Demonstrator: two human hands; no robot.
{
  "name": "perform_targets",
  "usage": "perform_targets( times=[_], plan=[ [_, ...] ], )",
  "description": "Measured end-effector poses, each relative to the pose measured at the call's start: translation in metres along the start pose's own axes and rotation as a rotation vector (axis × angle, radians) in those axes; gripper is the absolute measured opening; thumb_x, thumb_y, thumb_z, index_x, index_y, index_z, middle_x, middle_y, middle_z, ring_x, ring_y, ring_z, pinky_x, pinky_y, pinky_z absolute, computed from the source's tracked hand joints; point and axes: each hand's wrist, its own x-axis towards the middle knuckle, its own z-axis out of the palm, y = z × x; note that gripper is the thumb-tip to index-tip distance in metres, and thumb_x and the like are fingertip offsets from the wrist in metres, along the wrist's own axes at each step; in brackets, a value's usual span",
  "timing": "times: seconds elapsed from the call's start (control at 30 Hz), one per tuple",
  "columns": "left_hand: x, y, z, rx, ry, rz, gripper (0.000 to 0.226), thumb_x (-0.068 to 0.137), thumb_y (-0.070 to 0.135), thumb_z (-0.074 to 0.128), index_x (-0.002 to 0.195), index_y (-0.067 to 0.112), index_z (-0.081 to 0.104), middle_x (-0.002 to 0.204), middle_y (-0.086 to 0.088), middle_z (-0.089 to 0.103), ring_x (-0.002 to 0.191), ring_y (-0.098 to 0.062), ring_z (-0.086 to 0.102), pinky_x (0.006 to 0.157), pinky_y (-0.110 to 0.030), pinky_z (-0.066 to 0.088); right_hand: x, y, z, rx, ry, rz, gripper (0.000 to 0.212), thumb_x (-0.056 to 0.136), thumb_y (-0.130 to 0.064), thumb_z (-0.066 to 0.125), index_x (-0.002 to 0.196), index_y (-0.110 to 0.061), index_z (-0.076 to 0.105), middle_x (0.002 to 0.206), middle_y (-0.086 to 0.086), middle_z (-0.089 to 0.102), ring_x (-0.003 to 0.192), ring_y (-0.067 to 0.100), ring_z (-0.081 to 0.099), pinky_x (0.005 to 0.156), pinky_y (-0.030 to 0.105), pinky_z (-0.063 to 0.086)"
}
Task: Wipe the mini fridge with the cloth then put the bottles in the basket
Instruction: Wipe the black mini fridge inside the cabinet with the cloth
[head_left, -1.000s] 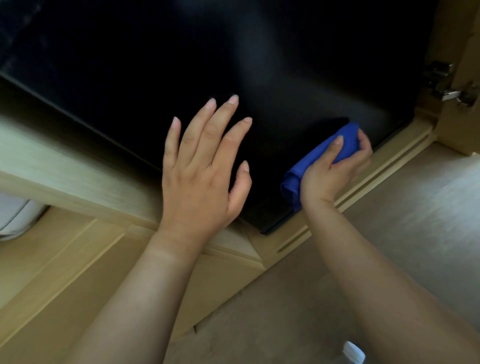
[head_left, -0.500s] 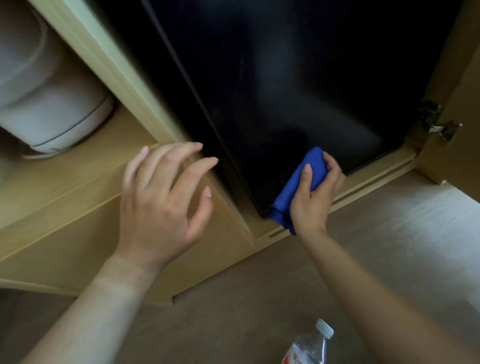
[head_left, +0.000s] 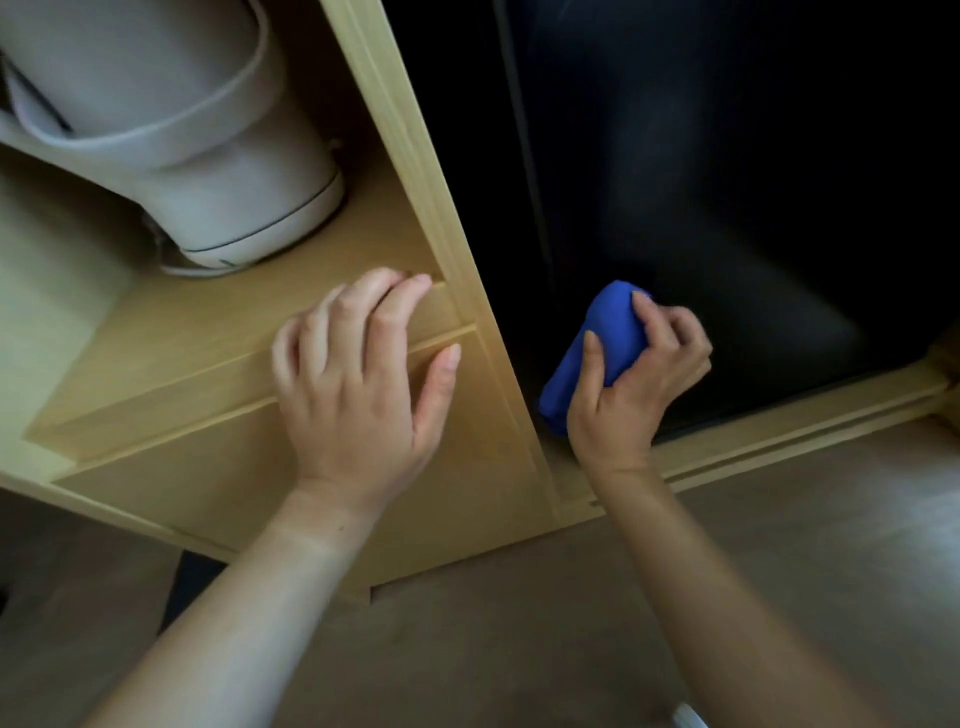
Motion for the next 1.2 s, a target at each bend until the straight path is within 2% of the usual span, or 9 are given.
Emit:
perform_targets(
  times=[0.1,0.23,0.47,0.63,0.7,0.83,0.9,1.03,1.2],
  plan=[
    [-0.001,0.000,0.005,0.018,0.044,0.007,0.042,0.096,0.042,0.040,0.125,0.014,0.051,0.123,-0.007,0.056,0.109,-0.026,0.050,0.089,-0.042,0.034,-0.015,0.021,-0.006,-0.029,-0.015,0.015,0.037,0.090,-0.024,0.054,0.123,-0.017,0.039,0.121,0.003,0.030,0.106,0.027,0.035,0.091,0.034,0.034],
    [-0.001,-0.001,0.008,0.019,0.063,0.019,0.042,0.096,0.042,0.040,0.124,0.013,0.051,0.122,-0.007,0.057,0.108,-0.027,0.050,0.089,-0.041,0.034,-0.003,0.013,-0.002,-0.036,0.027,-0.012,0.036,0.091,-0.024,0.055,0.123,-0.017,0.039,0.120,0.004,0.031,0.104,0.027,0.036,0.095,0.016,0.025],
    [0.000,-0.001,0.009,0.032,0.077,0.022,0.042,0.095,0.042,0.039,0.123,0.013,0.052,0.120,-0.007,0.058,0.107,-0.026,0.052,0.088,-0.041,0.034,-0.001,0.012,0.003,-0.037,0.065,-0.058,0.033,0.093,-0.027,0.051,0.121,-0.016,0.039,0.120,0.005,0.032,0.104,0.027,0.036,0.095,0.018,0.025],
    [-0.001,-0.001,0.006,0.031,0.046,0.037,0.042,0.095,0.040,0.040,0.126,0.012,0.051,0.124,-0.006,0.054,0.110,-0.025,0.050,0.088,-0.042,0.034,-0.029,0.026,0.002,-0.006,0.105,0.261,0.035,0.094,-0.027,0.049,0.126,-0.018,0.038,0.123,0.017,0.039,0.110,0.025,0.039,0.098,0.028,0.031],
    [-0.002,-0.003,0.001,-0.021,0.016,0.088,0.042,0.095,0.037,0.042,0.129,0.012,0.048,0.128,-0.004,0.049,0.112,-0.024,0.048,0.089,-0.044,0.034,-0.034,0.028,-0.001,0.085,0.162,0.490,0.037,0.096,-0.027,0.047,0.130,-0.015,0.039,0.126,0.010,0.037,0.116,0.023,0.042,0.100,0.027,0.035],
    [0.004,0.001,-0.006,-0.160,0.007,0.246,0.041,0.096,0.030,0.046,0.132,0.013,0.041,0.129,-0.004,0.044,0.111,-0.028,0.050,0.092,-0.038,0.036,-0.039,0.031,-0.008,0.158,0.315,0.909,0.039,0.098,-0.027,0.046,0.134,-0.014,0.038,0.137,0.010,0.033,0.116,0.014,0.039,0.086,0.001,0.029],
    [0.012,0.010,-0.004,-0.182,0.020,0.302,0.039,0.095,0.029,0.045,0.132,0.014,0.042,0.128,-0.004,0.045,0.111,-0.028,0.050,0.094,-0.035,0.034,-0.041,0.029,-0.006,0.149,0.339,0.990,0.039,0.098,-0.028,0.046,0.134,-0.016,0.038,0.138,0.011,0.032,0.118,0.015,0.037,0.082,-0.001,0.026],
    [0.029,0.027,0.013,-0.110,0.035,0.375,0.036,0.095,0.029,0.046,0.129,0.018,0.048,0.128,0.001,0.047,0.113,-0.021,0.046,0.094,-0.036,0.031,-0.042,0.024,0.010,0.180,0.333,1.083,0.039,0.098,-0.034,0.044,0.135,-0.023,0.037,0.136,0.002,0.031,0.120,0.021,0.040,0.091,0.028,0.035],
    [0.026,0.035,0.027,0.096,0.071,0.301,0.029,0.093,0.028,0.048,0.119,0.022,0.059,0.120,0.004,0.064,0.113,-0.014,0.050,0.096,-0.032,0.029,-0.049,0.029,0.019,0.122,0.338,0.996,0.040,0.099,-0.028,0.041,0.136,-0.014,0.036,0.134,0.009,0.034,0.119,0.023,0.037,0.099,0.031,0.030]
  ],
)
